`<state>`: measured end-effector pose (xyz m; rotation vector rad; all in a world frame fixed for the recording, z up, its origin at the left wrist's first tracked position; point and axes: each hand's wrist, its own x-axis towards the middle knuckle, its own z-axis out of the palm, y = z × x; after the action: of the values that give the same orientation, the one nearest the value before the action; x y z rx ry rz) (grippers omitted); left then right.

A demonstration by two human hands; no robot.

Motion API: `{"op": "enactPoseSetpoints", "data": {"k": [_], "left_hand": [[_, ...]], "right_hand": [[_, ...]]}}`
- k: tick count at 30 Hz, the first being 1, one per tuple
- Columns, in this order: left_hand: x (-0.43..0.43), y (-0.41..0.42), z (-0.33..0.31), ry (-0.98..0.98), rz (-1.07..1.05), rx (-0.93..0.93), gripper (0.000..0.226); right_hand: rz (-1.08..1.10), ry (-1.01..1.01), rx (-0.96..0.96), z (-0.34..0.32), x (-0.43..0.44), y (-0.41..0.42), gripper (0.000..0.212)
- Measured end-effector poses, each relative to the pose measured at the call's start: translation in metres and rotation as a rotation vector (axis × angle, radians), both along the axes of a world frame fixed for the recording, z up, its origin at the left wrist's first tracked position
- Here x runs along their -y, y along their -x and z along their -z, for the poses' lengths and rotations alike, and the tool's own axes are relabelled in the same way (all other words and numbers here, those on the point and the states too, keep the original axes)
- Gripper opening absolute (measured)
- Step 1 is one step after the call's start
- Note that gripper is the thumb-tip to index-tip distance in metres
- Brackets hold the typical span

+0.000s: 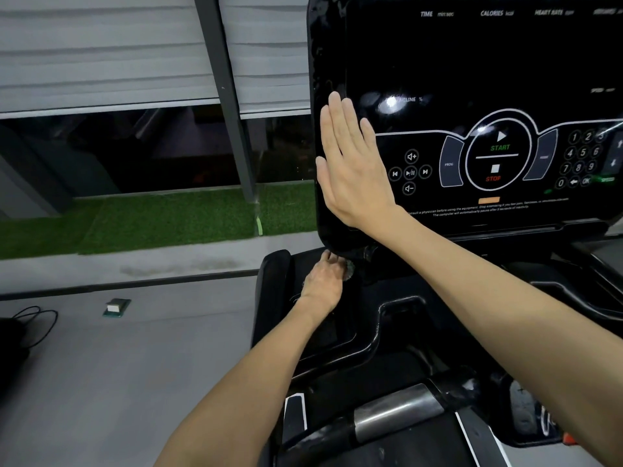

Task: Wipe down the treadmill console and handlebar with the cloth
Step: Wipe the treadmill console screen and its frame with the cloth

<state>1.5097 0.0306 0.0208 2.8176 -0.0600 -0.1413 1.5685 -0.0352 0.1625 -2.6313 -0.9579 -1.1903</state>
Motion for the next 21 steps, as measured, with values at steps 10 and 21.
{"op": "enactPoseSetpoints", "data": {"k": [10,21], "left_hand": [[-0.061,0.035,0.025,-0.252,-0.057,-0.036,0.056],[-0.02,0.006,0.012,-0.082,-0.086,0.001,0.054]], "right_hand": [[0.004,-0.025,-0.014,0.001,-0.003,0.002,0.059],[0.004,-0.032,-0.01,0.002,-0.003,0.001,0.058]]}}
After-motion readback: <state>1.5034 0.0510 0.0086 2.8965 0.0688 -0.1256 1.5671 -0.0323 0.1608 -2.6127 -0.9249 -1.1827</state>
